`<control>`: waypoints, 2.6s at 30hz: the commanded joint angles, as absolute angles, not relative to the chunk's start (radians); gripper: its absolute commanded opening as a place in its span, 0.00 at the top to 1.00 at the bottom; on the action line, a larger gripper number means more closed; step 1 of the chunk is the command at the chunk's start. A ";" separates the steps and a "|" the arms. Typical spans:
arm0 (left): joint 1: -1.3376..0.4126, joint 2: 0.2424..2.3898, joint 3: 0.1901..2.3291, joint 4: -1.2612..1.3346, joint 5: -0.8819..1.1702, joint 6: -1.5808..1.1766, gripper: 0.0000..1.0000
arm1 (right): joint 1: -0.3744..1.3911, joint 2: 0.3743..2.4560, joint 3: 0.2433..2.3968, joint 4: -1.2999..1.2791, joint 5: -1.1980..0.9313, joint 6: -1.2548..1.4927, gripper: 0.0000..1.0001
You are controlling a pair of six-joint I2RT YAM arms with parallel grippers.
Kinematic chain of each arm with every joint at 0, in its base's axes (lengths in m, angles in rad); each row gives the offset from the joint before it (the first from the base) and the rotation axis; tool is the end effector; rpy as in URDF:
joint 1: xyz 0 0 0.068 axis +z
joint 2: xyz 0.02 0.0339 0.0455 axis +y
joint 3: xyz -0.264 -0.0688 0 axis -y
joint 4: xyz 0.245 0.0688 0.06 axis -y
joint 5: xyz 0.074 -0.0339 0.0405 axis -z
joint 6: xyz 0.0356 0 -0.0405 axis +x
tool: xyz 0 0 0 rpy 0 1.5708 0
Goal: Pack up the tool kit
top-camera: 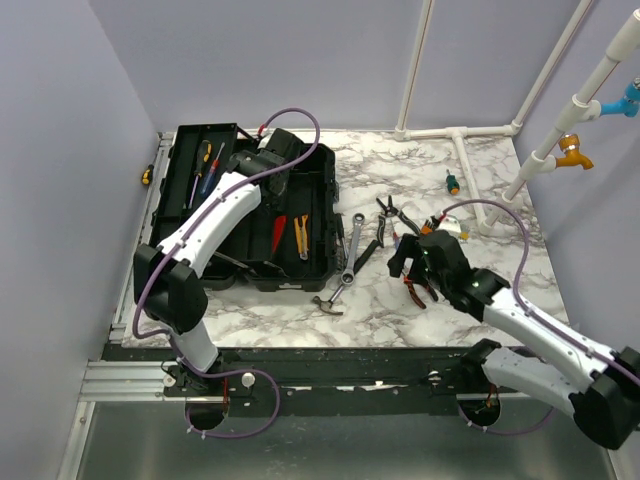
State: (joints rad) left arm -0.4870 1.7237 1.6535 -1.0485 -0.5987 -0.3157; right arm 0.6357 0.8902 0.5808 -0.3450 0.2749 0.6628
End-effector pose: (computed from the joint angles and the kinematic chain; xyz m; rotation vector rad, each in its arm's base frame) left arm 0.3222 -0.1479 0.3241 0.0365 2.4663 0.4779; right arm 0.1598 0.1059 0.2353 0.1818 2.2211 0.4180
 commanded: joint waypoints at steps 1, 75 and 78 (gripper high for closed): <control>-0.537 1.612 1.656 -1.031 -0.523 -0.331 0.23 | 0.638 1.013 0.665 -0.482 0.428 0.704 0.10; -0.691 1.384 0.795 0.505 0.616 -0.945 0.35 | 0.490 0.854 0.466 0.279 -0.600 0.475 0.99; -0.703 1.397 0.796 0.512 0.605 -0.950 0.37 | 0.491 0.850 0.468 0.278 -0.609 0.475 0.99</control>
